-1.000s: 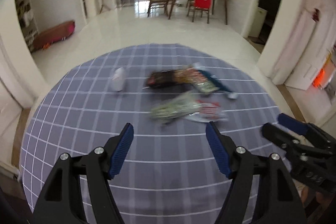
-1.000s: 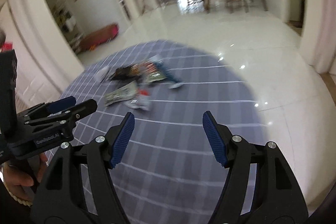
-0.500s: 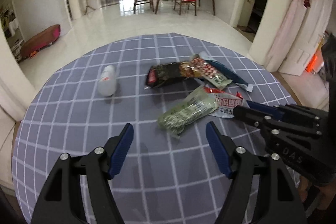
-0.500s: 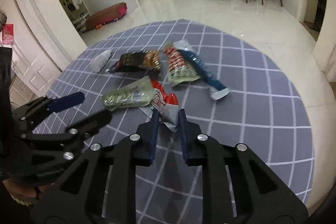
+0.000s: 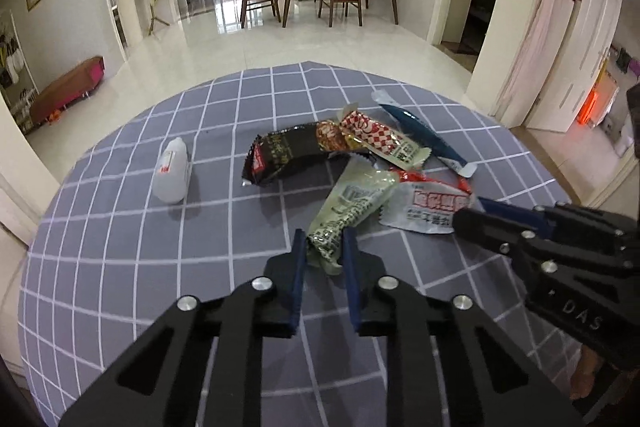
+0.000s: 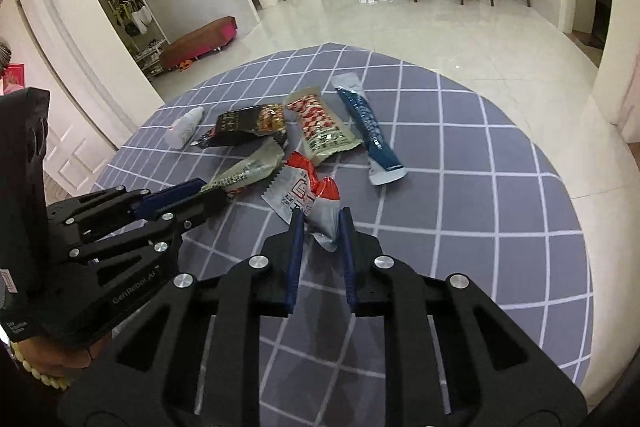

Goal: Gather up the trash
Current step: 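Grasp the green-white wrapper with the left gripper while the right gripper grasps the red-white wrapper, then carry the green-white and red-white wrappers over the blue bucket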

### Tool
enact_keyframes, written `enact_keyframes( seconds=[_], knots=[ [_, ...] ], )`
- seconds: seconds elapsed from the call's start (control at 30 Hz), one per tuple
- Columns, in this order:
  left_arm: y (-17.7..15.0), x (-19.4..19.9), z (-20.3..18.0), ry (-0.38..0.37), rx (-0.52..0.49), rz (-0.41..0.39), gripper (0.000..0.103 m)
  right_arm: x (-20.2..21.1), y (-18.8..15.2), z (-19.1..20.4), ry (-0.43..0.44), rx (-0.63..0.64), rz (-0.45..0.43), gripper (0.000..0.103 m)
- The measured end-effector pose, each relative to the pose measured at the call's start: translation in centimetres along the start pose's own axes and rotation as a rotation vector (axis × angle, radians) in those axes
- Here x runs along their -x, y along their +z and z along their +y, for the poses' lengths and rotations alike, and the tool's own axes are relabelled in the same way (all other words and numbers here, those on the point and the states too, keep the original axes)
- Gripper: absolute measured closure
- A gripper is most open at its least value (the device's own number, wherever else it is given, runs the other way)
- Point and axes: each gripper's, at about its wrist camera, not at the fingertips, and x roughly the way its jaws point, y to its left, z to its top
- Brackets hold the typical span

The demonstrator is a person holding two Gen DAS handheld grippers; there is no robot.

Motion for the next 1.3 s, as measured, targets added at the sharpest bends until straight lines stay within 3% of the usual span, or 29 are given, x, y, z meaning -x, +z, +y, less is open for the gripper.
enact_keyframes(
  seconds=[0.2,0.57,0.87,1.07,1.3],
  knots=[
    [-0.8,2.6,-0.1,-0.014,0.066,-0.048,0.088,1.8,-0.8,0.7,0.015,-0.007,-0.02,0.086],
    [-1.9,9.5,-5.7,-0.05,0.043,-0.147,0.088,10.1,-3.4,-1.4,0.018,-0.067,-0.141,0.086],
    [-2.2,11.3,-15.0,-0.168,-0.046,-0.166,0.088,19.6,-8.3,-8.2,-0.058,-0.182,-0.275,0.086],
    [-2.8,10.8,-22.7,-0.251,-0.138,-0.145,0.088,25.7,-12.8,-14.3,-0.185,-0.265,-0.346,0.086],
    [-4.3,8.8,-30.7,-0.336,-0.243,-0.088,0.088,28.9,-17.9,-19.5,-0.277,-0.357,-0.365,0.086]
  ],
)
